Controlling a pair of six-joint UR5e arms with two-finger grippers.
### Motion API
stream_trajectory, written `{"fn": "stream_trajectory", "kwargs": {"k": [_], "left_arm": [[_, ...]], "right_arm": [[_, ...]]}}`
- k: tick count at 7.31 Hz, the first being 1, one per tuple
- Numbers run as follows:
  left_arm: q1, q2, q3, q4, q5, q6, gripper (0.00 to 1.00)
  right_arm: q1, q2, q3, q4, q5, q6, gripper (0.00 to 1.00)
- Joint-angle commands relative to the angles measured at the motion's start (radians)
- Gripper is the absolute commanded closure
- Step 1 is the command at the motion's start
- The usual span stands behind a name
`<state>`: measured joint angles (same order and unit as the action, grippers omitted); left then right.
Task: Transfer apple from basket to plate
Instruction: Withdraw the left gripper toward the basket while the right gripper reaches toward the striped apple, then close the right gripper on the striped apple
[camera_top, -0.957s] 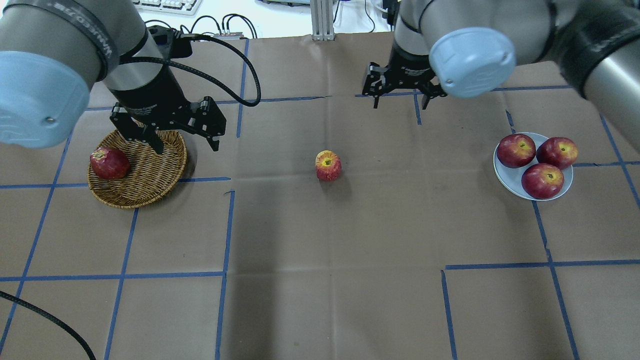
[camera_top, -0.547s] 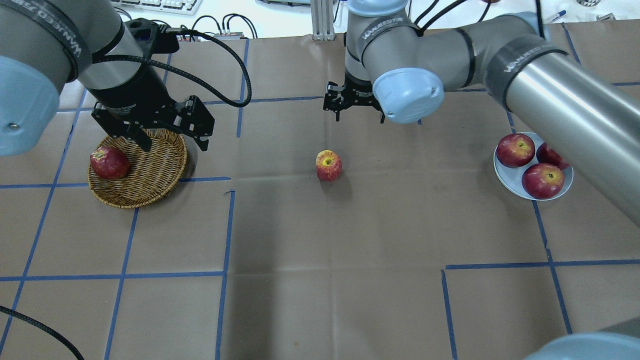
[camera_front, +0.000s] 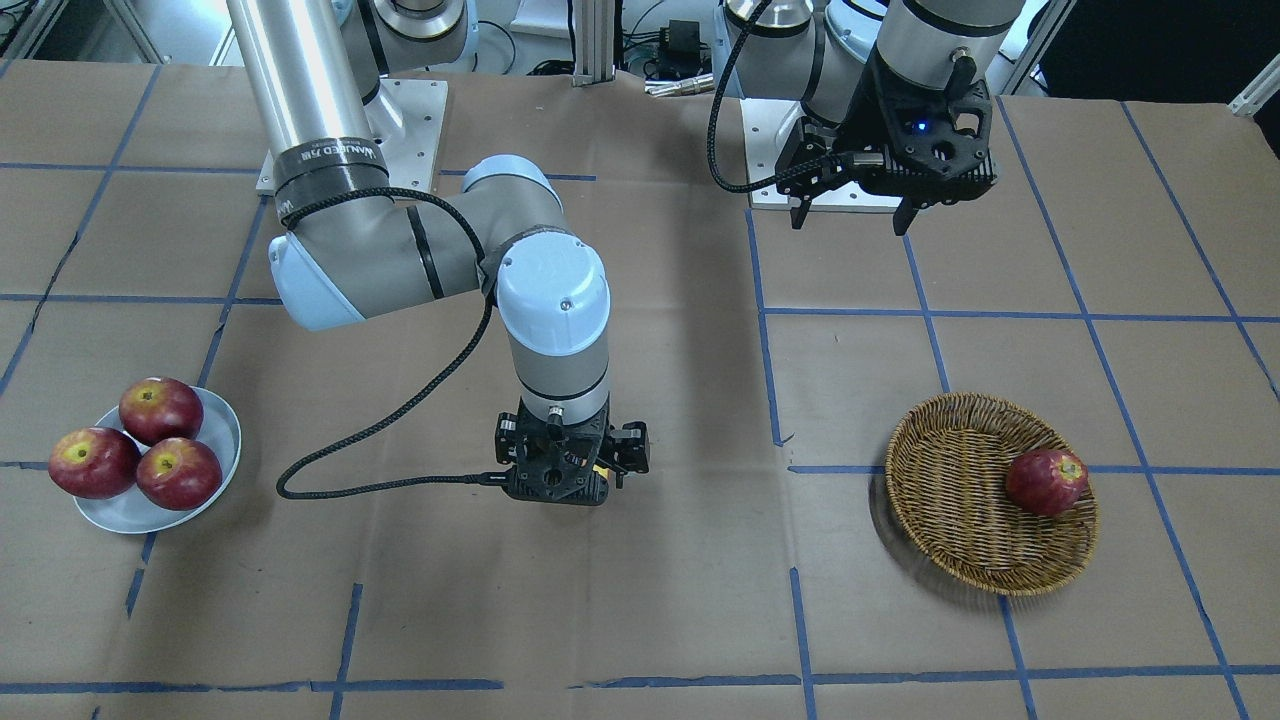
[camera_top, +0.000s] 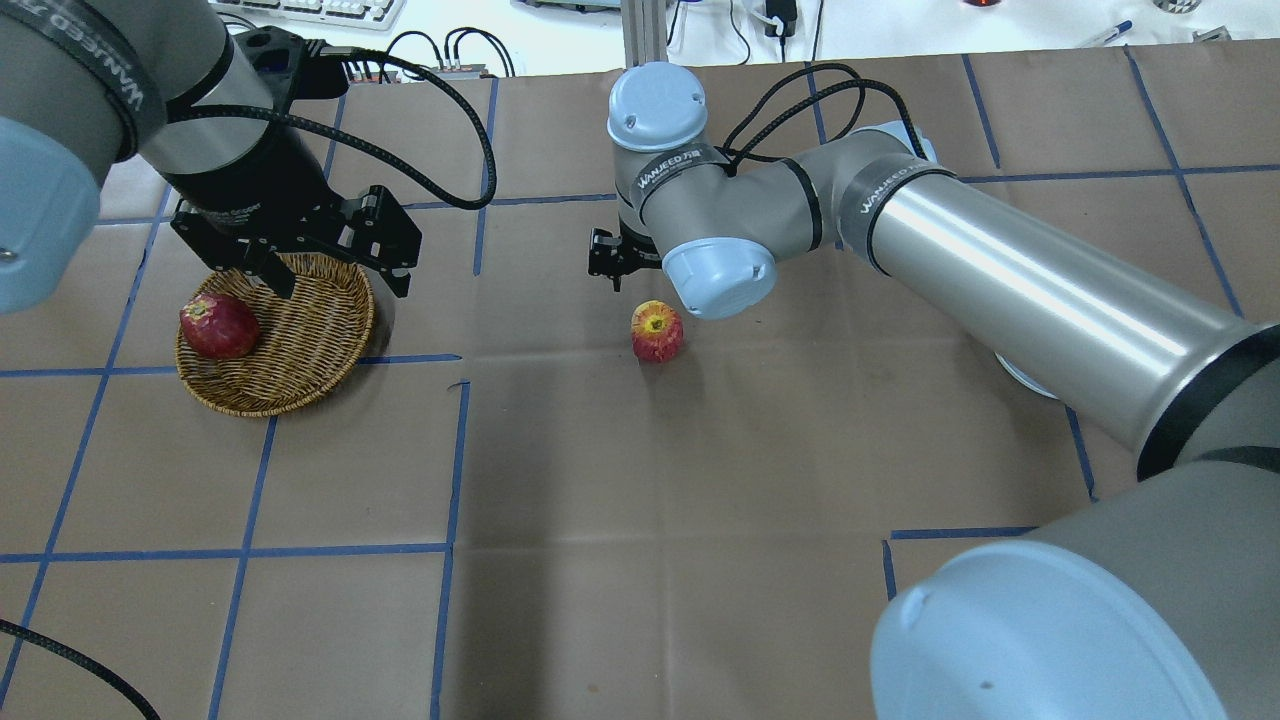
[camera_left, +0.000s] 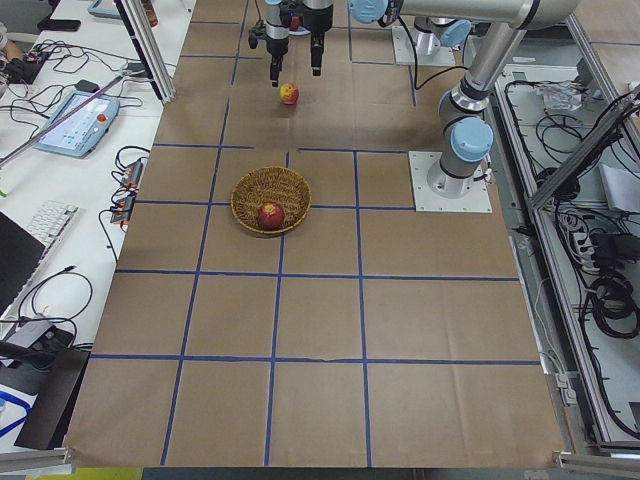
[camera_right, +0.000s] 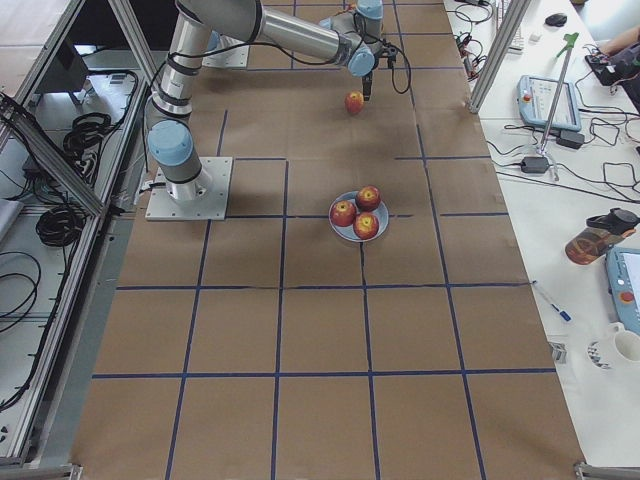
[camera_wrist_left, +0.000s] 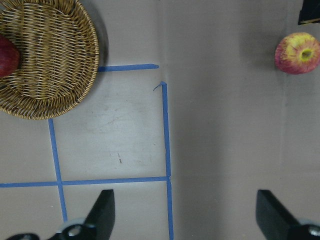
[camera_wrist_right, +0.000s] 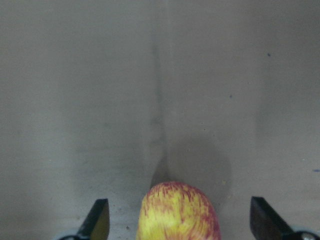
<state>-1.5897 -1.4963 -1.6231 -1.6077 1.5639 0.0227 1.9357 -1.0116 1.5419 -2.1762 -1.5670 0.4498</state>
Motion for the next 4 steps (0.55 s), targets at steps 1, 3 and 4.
{"fn": "stream_trajectory", "kwargs": {"k": [1, 3, 4], "left_arm": [[-0.001, 0.001, -0.004, 0.000, 0.002, 0.000, 0.01], [-0.001, 0.001, 0.000, 0.000, 0.005, 0.002, 0.01], [0.000, 0.001, -0.003, 0.000, 0.004, 0.006, 0.01]], "right_arm": [[0.005, 0.011, 0.065, -0.034, 0.004, -0.008, 0.00], [0.014, 0.027, 0.089, -0.083, 0.005, -0.014, 0.01], [0.012, 0.030, 0.084, -0.085, 0.004, -0.013, 0.18]]}}
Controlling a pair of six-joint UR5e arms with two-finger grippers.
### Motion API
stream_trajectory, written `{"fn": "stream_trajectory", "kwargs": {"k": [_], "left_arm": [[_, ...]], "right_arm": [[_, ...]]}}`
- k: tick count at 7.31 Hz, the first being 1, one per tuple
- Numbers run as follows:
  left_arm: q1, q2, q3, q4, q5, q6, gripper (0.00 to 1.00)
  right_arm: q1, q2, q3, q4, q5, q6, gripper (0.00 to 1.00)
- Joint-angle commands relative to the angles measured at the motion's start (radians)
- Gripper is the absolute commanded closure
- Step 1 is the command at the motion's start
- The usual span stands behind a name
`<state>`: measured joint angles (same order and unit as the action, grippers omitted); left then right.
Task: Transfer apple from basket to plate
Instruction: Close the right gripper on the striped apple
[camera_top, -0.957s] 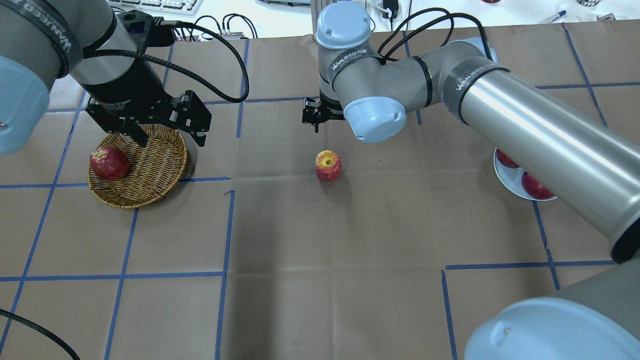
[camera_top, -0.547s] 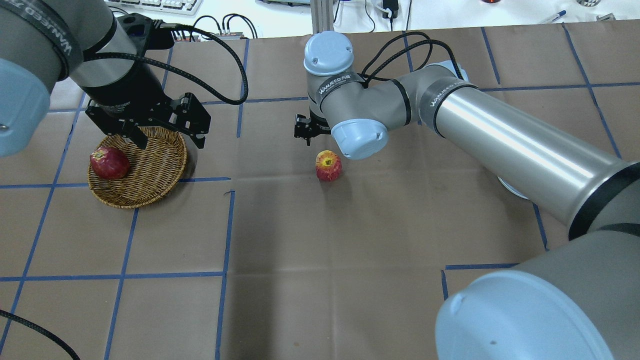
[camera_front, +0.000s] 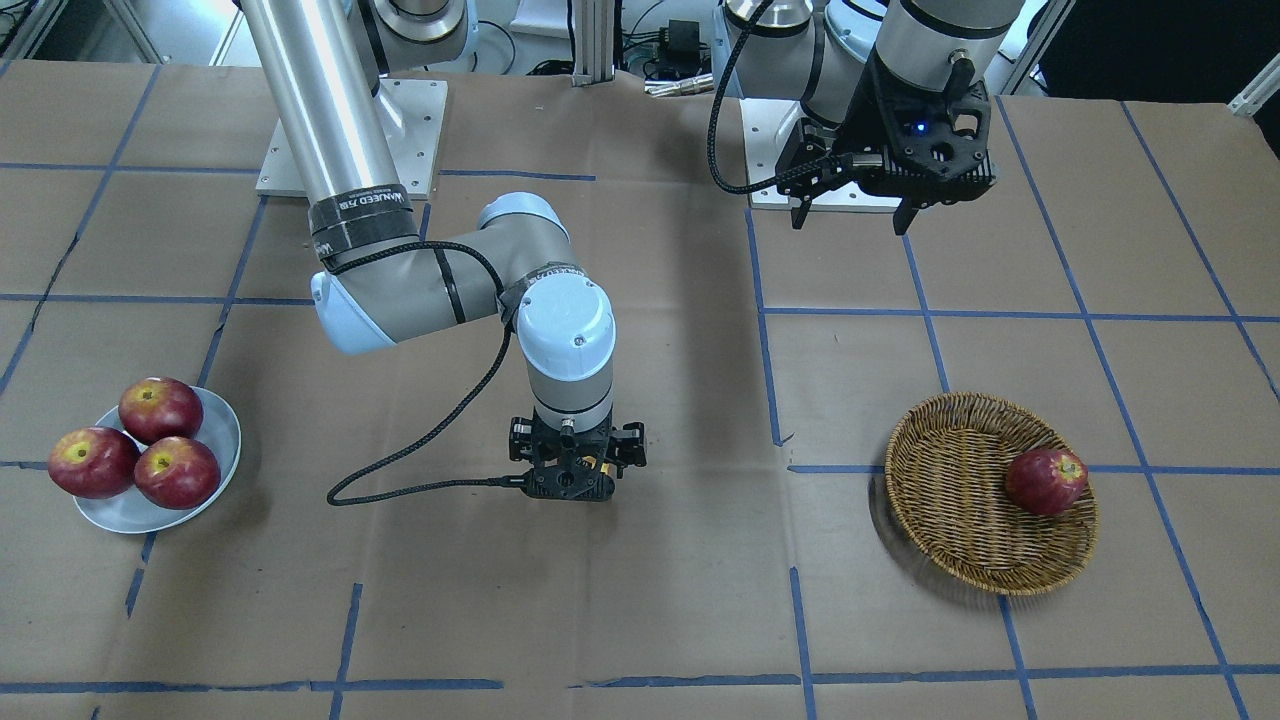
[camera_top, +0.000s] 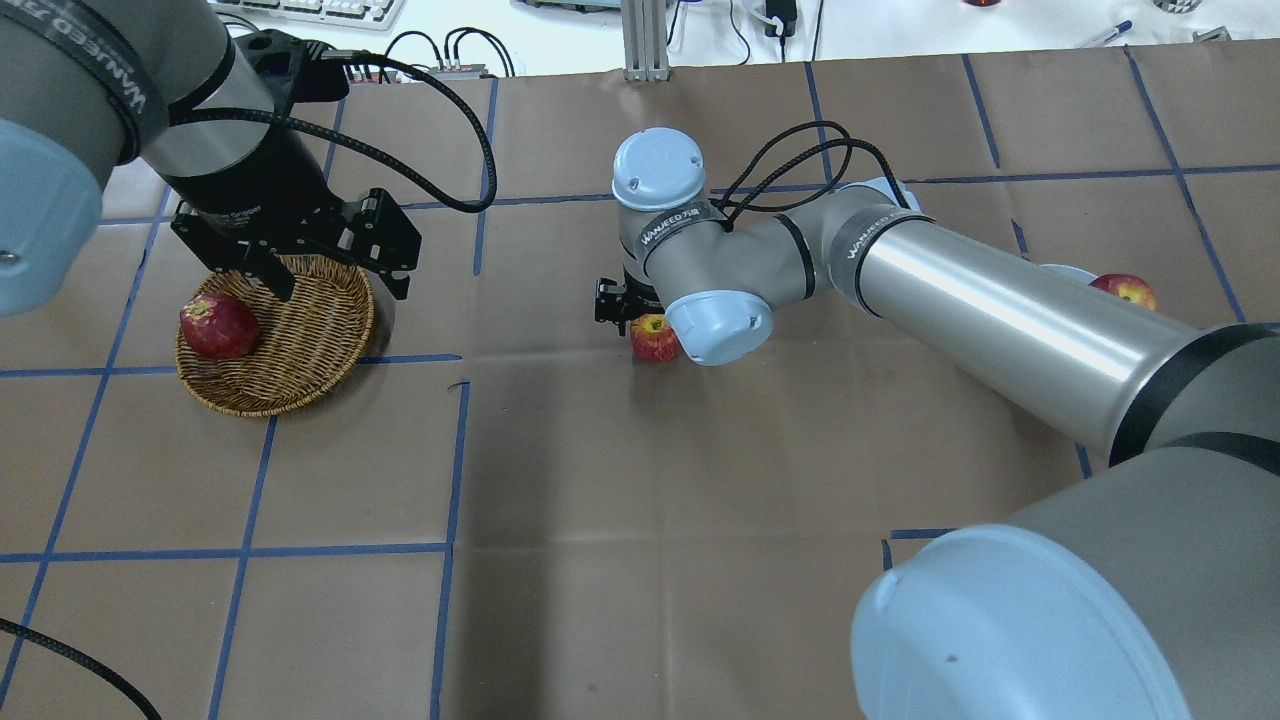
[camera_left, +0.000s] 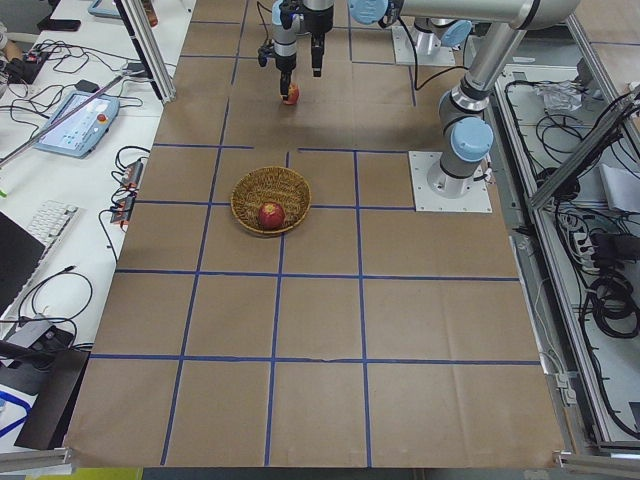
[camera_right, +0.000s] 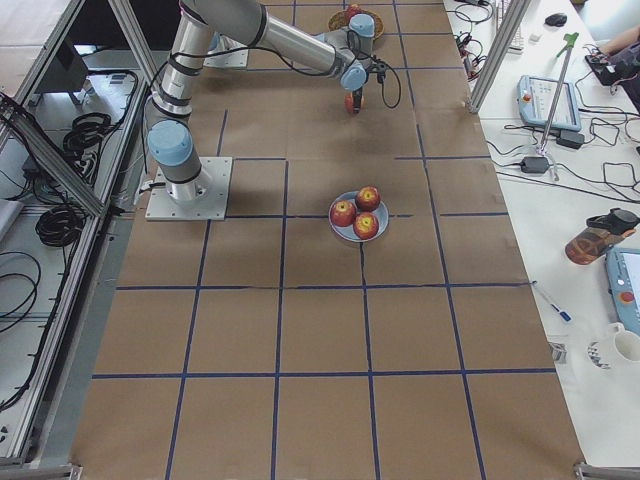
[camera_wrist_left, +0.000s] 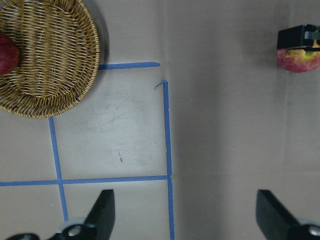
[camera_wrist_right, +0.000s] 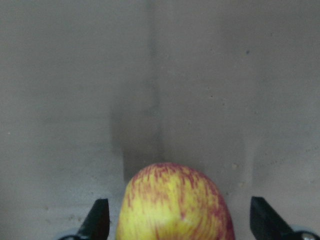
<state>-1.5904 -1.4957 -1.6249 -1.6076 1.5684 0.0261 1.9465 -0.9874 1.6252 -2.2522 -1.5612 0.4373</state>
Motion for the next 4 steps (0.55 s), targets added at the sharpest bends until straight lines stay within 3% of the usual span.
{"fn": "stream_trajectory", "kwargs": {"k": [1, 2, 4], "left_arm": [[0.001, 0.000, -0.001, 0.002, -0.002, 0.006, 0.01], [0.001, 0.000, 0.000, 0.002, -0.002, 0.006, 0.01], [0.001, 0.000, -0.003, 0.006, -0.002, 0.008, 0.01]], "right_arm": [[0.002, 0.006, 0.001, -0.007, 0.004, 0.000, 0.30], [-0.003, 0.001, -0.001, -0.006, 0.006, -0.002, 0.37], [-0.026, -0.055, -0.025, 0.018, 0.001, -0.015, 0.37]]}}
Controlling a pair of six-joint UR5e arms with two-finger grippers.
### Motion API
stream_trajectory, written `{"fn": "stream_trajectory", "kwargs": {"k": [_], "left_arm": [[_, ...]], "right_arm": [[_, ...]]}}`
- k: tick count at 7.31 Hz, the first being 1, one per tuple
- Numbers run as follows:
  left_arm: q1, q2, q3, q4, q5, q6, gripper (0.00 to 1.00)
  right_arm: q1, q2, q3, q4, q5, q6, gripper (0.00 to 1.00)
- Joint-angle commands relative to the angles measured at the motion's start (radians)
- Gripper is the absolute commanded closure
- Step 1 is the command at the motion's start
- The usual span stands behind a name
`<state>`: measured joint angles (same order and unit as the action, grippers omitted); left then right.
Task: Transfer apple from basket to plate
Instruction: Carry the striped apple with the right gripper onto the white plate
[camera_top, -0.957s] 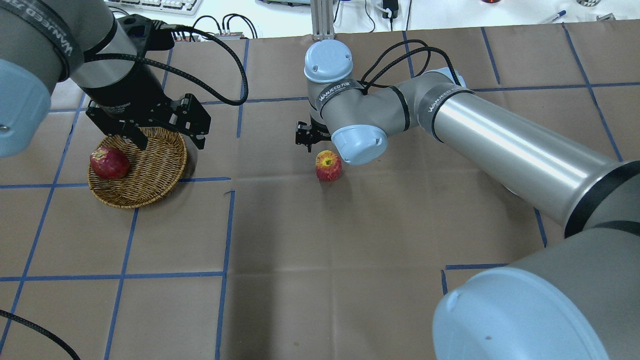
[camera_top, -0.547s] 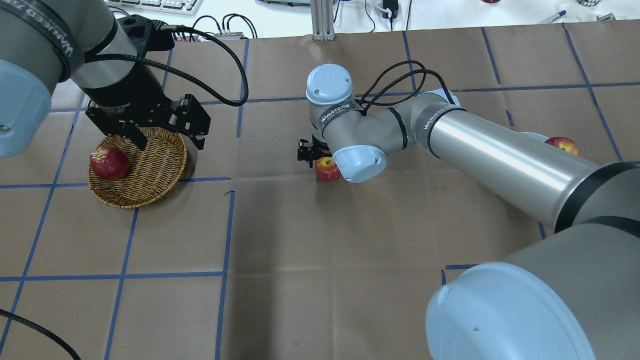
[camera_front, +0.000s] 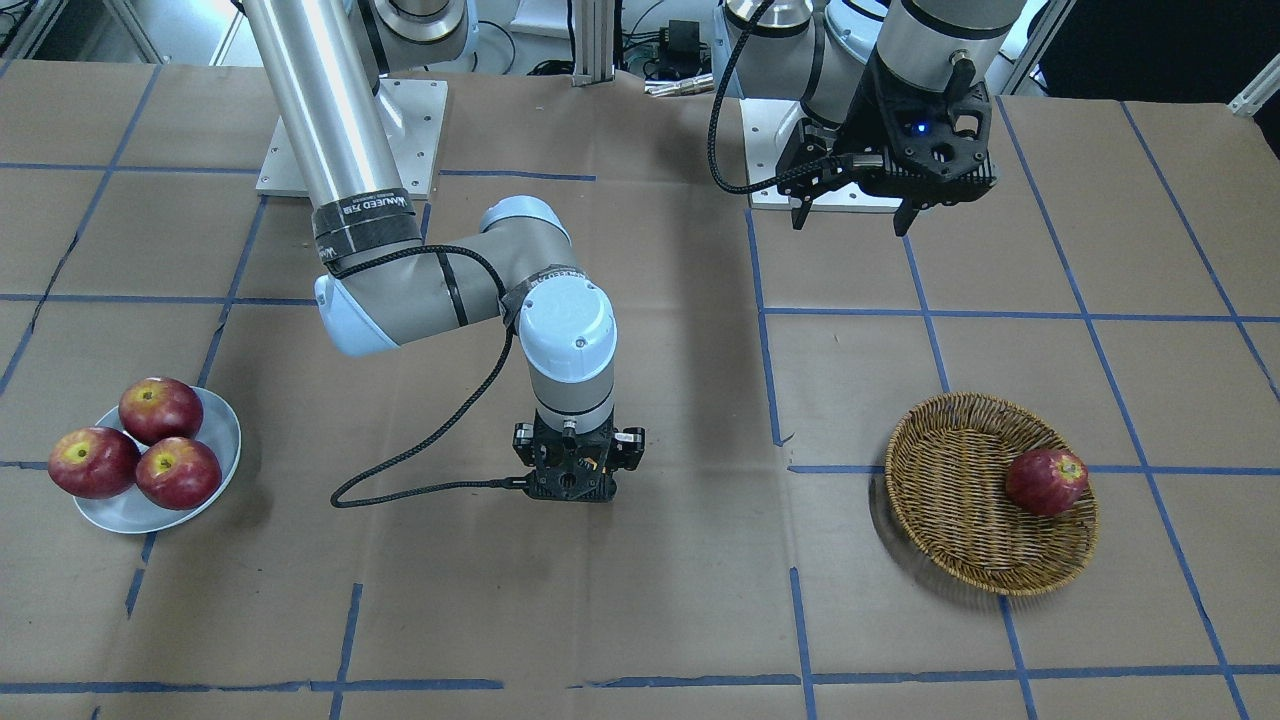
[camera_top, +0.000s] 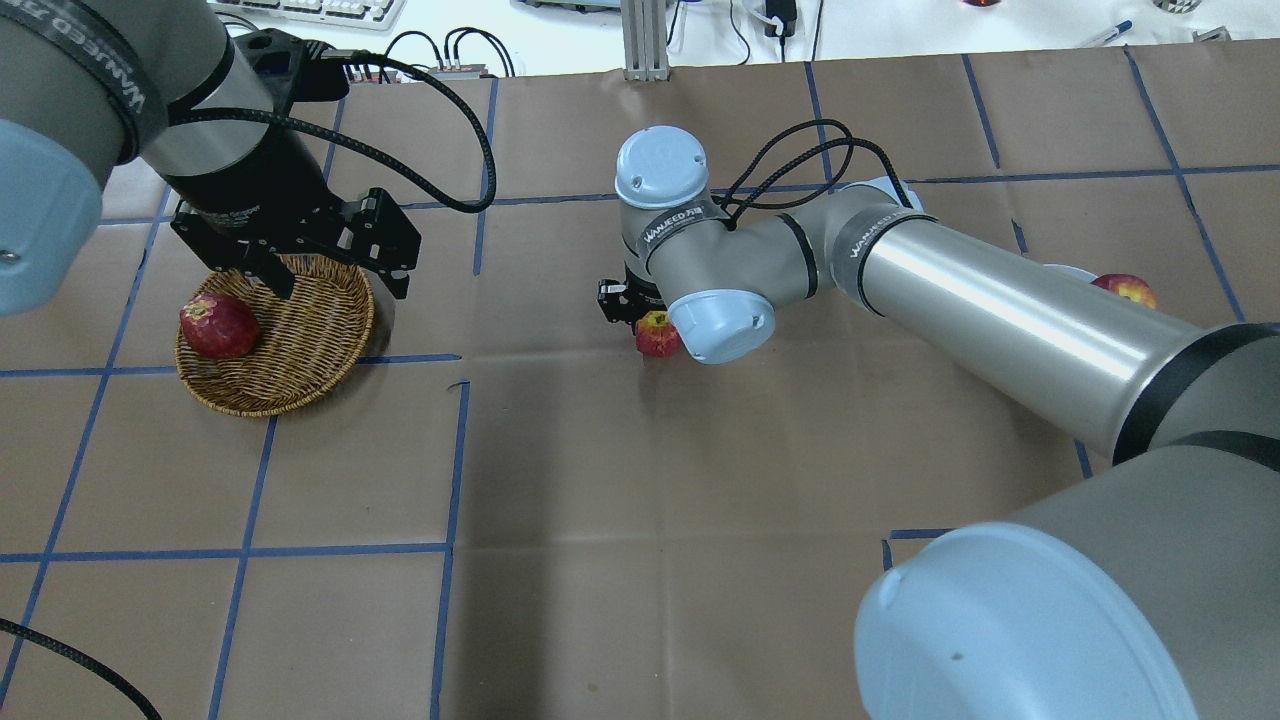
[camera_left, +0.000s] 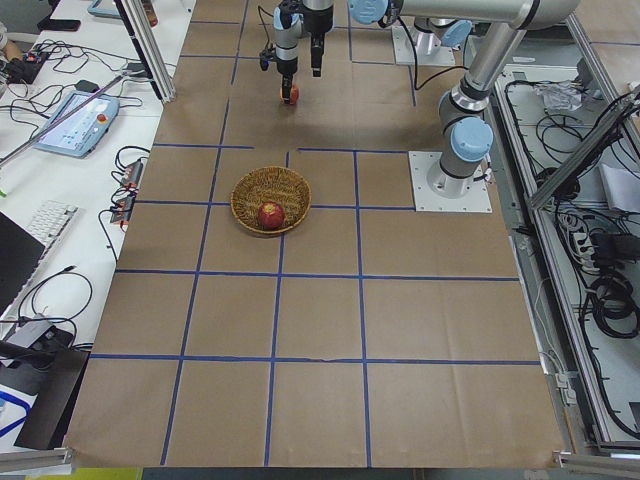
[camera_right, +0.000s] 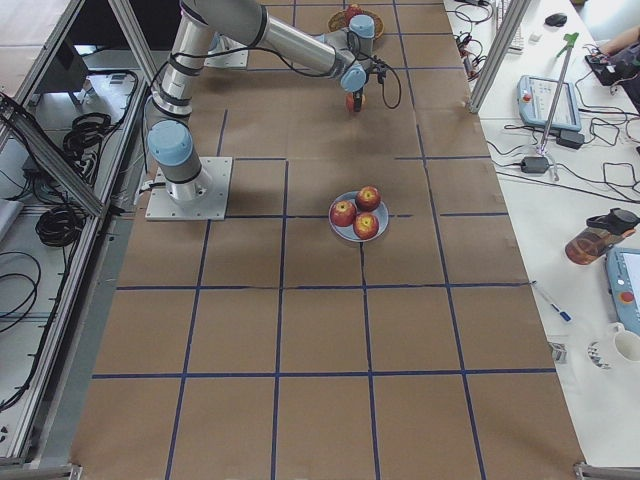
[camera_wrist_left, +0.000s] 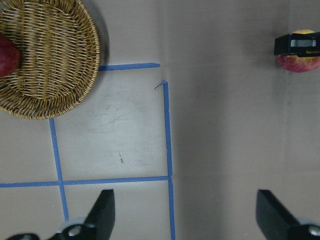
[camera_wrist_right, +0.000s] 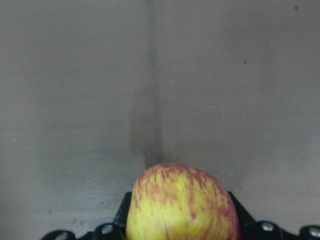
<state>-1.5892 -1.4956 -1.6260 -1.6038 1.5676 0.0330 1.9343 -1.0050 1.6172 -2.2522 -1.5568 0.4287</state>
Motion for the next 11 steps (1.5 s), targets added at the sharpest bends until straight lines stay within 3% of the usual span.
{"fn": "stream_trajectory", "kwargs": {"k": [1, 2, 4, 5, 9, 11], "left_arm": [[0.000, 0.000, -0.003, 0.002, -0.001, 0.001, 0.01], [0.000, 0.000, -0.006, 0.002, 0.000, 0.001, 0.01], [0.000, 0.000, -0.011, 0.002, -0.001, -0.004, 0.01], [-0.001, 0.000, -0.012, 0.002, -0.001, -0.004, 0.01], [0.000, -0.008, -0.018, 0.040, 0.000, -0.004, 0.01], [0.002, -0.002, -0.035, 0.047, 0.002, -0.004, 0.01]], "right_arm": [[-0.038, -0.102, -0.031, 0.099, -0.005, -0.007, 0.37], [-0.090, -0.174, -0.027, 0.171, -0.012, -0.060, 0.37], [-0.324, -0.298, -0.013, 0.333, -0.012, -0.341, 0.37], [-0.442, -0.325, 0.013, 0.350, -0.012, -0.489, 0.37], [-0.777, -0.328, 0.097, 0.319, 0.001, -0.942, 0.37], [-0.827, -0.314, 0.176, 0.199, 0.000, -1.007, 0.37]]}}
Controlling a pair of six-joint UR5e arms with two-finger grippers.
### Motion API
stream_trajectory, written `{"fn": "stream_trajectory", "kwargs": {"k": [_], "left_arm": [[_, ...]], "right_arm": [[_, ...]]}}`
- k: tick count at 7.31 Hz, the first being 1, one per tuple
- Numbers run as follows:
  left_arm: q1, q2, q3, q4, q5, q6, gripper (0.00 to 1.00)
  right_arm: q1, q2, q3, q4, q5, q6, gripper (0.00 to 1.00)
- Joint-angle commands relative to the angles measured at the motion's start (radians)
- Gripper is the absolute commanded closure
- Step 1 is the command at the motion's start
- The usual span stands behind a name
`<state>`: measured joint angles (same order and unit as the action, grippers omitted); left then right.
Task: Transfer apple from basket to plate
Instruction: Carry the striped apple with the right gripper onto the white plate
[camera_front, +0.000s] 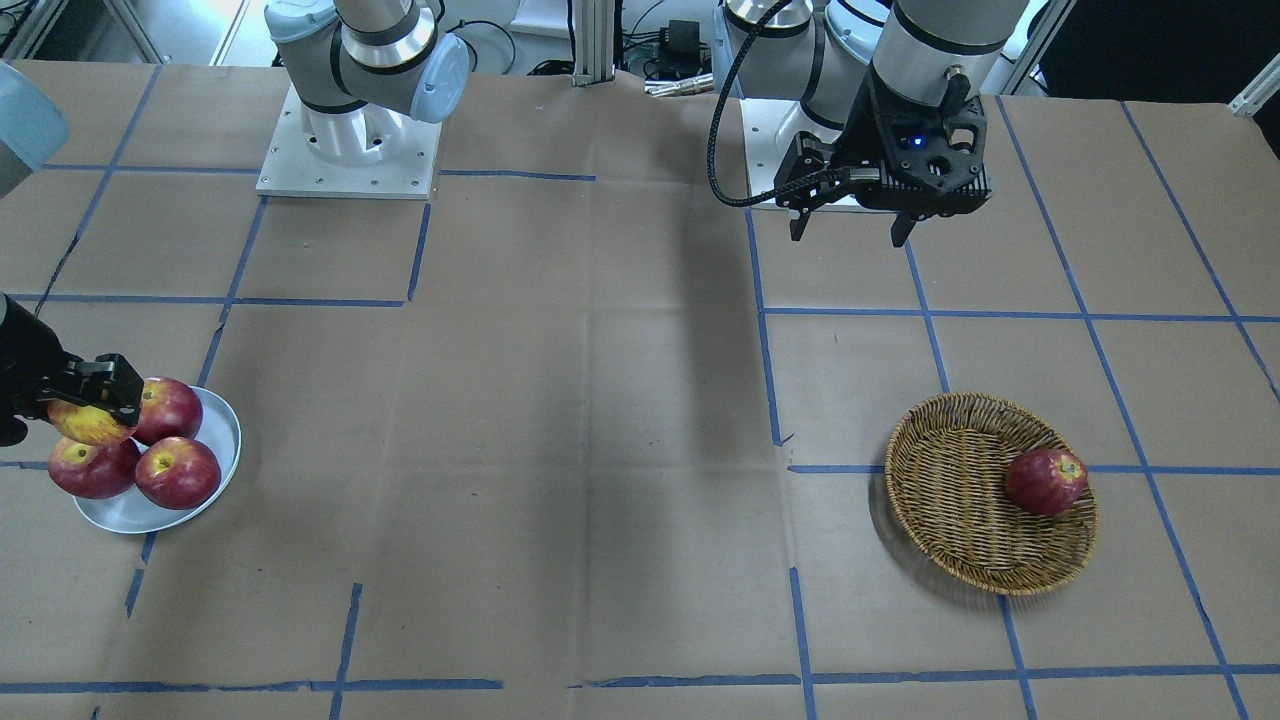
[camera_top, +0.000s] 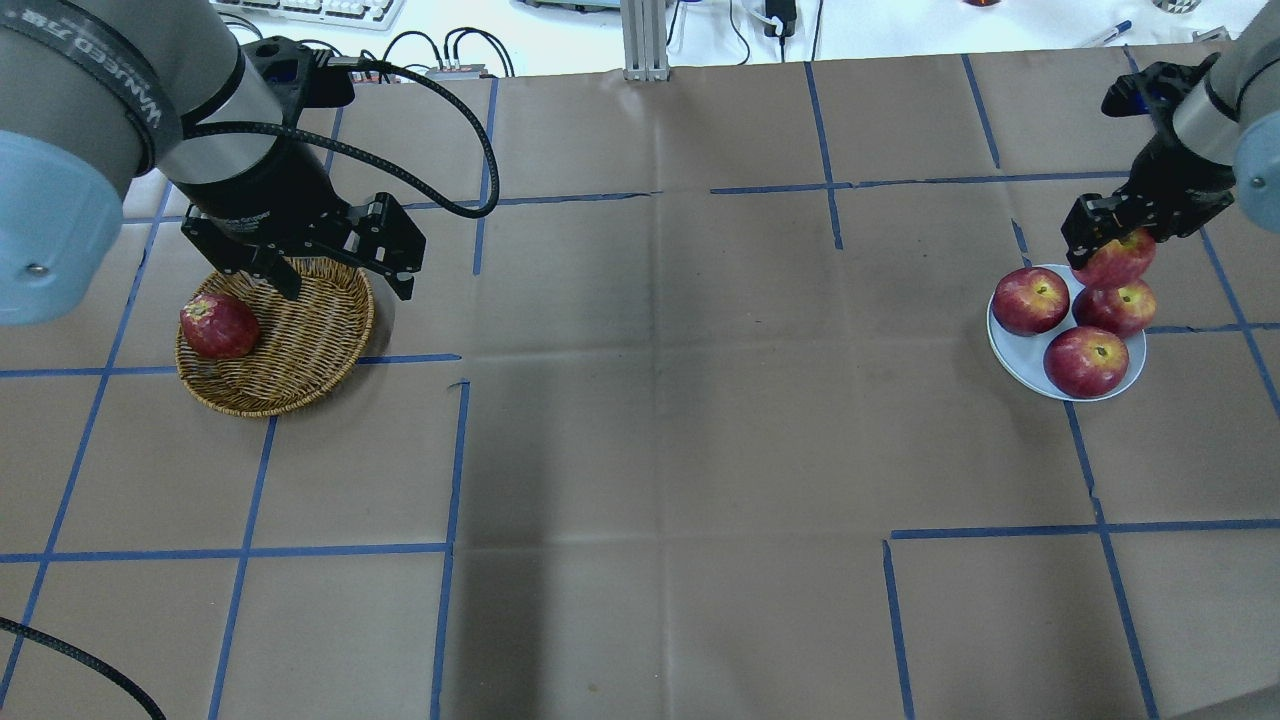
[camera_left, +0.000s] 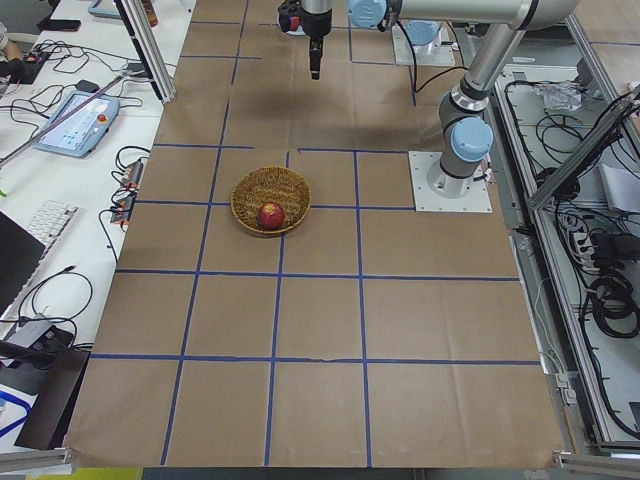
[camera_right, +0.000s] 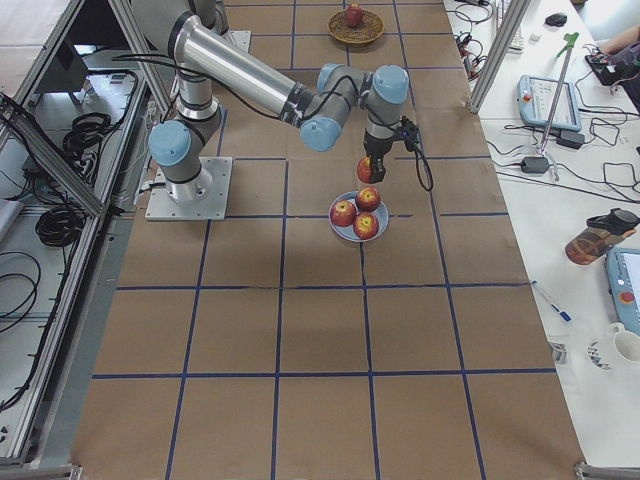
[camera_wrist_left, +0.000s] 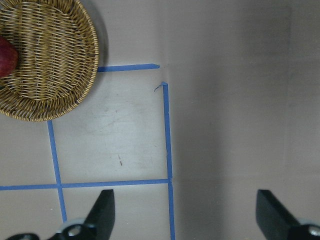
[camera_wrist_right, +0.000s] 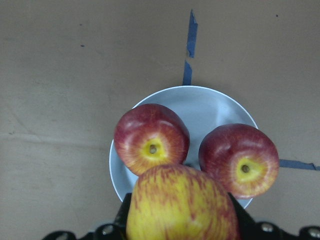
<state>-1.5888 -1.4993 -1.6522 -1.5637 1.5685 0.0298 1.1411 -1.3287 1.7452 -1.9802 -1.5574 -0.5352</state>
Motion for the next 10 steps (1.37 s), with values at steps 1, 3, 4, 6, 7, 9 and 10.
{"fn": "stream_trajectory", "kwargs": {"k": [1, 3, 4, 6, 7, 9, 10], "left_arm": [[0.001, 0.002, -0.011, 0.017, 0.001, 0.001, 0.01], [0.003, 0.002, -0.011, 0.021, 0.002, 0.002, 0.01], [0.003, 0.002, -0.011, 0.021, 0.002, 0.002, 0.01], [0.003, 0.001, -0.014, 0.021, 0.001, 0.001, 0.01], [0.003, 0.002, -0.032, 0.033, -0.002, -0.001, 0.01], [0.003, 0.002, -0.050, 0.056, -0.002, -0.001, 0.01], [0.003, 0.002, -0.050, 0.056, -0.004, -0.001, 0.01]], "right_arm": [[-0.034, 0.028, 0.074, -0.125, 0.000, -0.043, 0.37], [-0.034, 0.059, 0.079, -0.154, -0.007, -0.045, 0.37], [-0.034, 0.059, 0.080, -0.152, -0.009, -0.042, 0.37], [-0.032, 0.057, 0.085, -0.151, -0.009, -0.034, 0.34], [-0.032, 0.057, 0.089, -0.152, -0.003, -0.032, 0.06], [-0.032, 0.046, 0.080, -0.141, -0.007, -0.031, 0.00], [-0.027, 0.037, 0.074, -0.141, -0.003, -0.029, 0.00]]}}
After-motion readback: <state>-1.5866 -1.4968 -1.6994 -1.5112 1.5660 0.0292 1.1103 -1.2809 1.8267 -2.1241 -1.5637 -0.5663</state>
